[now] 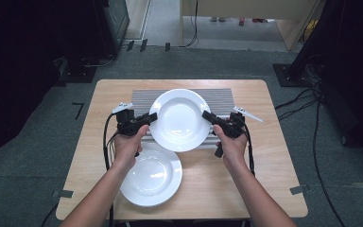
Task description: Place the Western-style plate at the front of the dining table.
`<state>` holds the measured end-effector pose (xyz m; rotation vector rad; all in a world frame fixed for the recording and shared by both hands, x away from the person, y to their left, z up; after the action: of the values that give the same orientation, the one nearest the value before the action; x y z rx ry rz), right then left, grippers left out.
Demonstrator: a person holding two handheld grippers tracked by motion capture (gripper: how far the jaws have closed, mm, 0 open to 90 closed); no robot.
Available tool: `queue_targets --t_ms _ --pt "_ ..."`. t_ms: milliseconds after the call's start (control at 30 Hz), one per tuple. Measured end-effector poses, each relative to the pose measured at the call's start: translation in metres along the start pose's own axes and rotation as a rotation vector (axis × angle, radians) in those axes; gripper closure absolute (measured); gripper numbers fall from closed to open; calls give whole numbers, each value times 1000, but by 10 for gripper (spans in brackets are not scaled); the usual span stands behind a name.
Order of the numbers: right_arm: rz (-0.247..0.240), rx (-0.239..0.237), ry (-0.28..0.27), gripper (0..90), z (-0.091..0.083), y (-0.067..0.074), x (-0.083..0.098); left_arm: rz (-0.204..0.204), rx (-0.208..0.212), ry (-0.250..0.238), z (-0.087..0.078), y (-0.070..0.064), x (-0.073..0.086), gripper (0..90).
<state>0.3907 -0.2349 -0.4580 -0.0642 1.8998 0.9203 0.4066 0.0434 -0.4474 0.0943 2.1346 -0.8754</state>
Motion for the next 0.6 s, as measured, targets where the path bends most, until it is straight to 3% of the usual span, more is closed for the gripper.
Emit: queue_targets --t_ms 600 --pt "53 56 31 779 22 -40 -5 3 -42 47 44 5 -12 711"
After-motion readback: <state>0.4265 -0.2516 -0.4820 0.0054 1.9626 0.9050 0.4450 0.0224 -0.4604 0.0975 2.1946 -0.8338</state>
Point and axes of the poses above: each handheld gripper's, and its own axes: z roughly forward along the jaws, x roughly out of its underside, y roughly to its left, the point moved 5 cm from there along z, roughly forward along the jaws, and after that the axes turned 8 degrees about -z, right-handed, at the moved point
